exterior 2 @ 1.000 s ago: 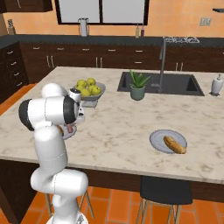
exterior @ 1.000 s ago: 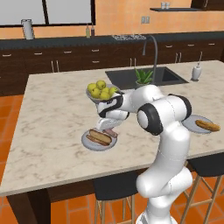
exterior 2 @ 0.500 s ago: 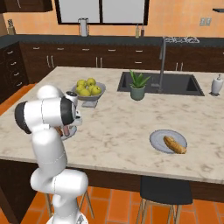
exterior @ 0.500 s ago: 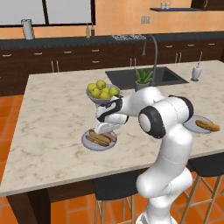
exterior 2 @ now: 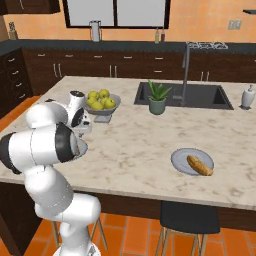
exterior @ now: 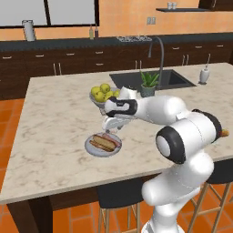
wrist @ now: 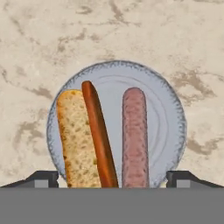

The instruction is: Place one bun and one sausage from the bowl on each plate.

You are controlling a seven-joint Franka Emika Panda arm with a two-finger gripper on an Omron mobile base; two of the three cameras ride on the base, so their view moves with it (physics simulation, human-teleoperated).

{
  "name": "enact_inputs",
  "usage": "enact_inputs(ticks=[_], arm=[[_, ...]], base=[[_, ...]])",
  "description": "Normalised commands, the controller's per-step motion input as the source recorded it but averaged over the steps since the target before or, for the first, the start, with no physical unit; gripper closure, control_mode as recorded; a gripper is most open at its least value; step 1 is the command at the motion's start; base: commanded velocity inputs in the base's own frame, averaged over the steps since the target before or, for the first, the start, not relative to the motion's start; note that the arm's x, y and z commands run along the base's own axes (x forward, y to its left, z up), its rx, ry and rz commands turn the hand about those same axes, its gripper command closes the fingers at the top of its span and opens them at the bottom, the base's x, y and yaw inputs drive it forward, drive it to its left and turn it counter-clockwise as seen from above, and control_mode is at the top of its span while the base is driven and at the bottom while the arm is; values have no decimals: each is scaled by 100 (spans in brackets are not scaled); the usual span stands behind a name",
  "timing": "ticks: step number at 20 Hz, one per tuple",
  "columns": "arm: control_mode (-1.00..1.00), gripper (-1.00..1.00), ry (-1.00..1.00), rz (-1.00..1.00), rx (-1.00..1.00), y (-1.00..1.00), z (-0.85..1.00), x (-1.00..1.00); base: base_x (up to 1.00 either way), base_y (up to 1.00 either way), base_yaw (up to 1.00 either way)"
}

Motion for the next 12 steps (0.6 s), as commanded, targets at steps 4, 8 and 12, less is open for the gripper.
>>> enact_inputs(ticks=[4,8,12], arm=[[-100,-100,-15,-5,0,-19,73,-96],[-100,-100,-1,0,-1,1,-8,-31],[100,-100,0,0,0,0,0,0]], base=[[0,0,0],[0,0,0],[-62,-82,-13]])
